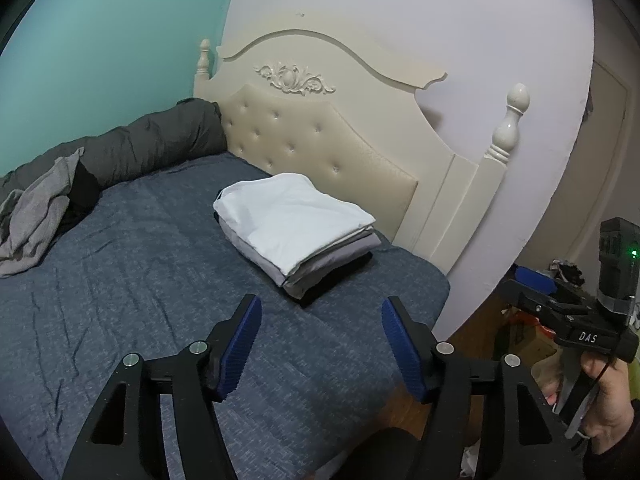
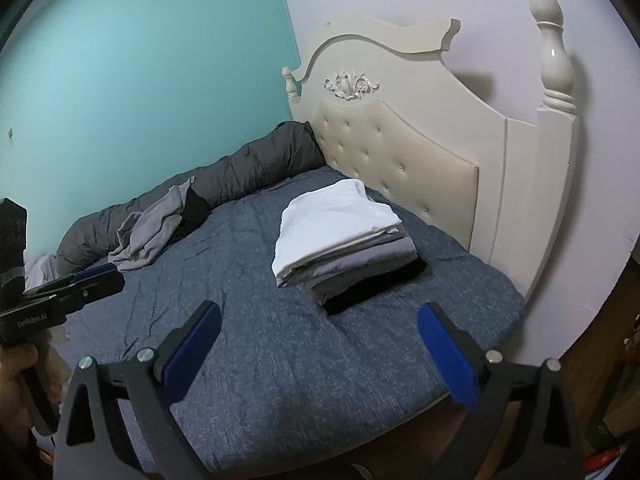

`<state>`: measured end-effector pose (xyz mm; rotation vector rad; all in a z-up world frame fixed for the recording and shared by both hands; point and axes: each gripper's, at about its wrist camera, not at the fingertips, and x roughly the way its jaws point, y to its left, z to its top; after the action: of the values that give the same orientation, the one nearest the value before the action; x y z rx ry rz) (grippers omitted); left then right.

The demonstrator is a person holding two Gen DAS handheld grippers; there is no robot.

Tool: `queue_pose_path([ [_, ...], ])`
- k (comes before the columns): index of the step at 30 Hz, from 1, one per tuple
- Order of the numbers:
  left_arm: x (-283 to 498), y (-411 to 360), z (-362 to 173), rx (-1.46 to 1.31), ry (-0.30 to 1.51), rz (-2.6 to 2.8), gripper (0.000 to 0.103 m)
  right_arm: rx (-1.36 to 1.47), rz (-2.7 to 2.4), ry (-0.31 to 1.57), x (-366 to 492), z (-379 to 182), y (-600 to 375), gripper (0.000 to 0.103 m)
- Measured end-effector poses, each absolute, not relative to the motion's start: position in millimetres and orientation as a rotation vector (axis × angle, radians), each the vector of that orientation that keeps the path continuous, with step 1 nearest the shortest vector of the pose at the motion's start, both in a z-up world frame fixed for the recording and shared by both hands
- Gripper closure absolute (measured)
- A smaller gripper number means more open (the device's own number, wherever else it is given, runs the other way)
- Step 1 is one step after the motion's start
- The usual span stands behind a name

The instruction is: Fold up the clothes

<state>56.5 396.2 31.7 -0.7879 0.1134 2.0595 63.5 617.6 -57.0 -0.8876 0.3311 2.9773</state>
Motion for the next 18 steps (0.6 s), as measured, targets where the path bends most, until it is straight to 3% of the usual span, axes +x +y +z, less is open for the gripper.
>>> queue_pose_path([
  [2, 58, 393, 31, -0.787, 0.106, 2.053, 0.027, -0.875, 2.971, 0.325, 68, -57, 615, 0.003],
  [8, 59, 383, 28, -0.784, 0.092, 2.062, 0.019, -0.864, 2.956, 0.296, 79, -59, 605, 0.002],
  [18, 64, 375, 27, -0.782, 0.116, 2.075, 0.015, -0.831, 2.959, 0.282, 99, -54, 593, 0.002],
])
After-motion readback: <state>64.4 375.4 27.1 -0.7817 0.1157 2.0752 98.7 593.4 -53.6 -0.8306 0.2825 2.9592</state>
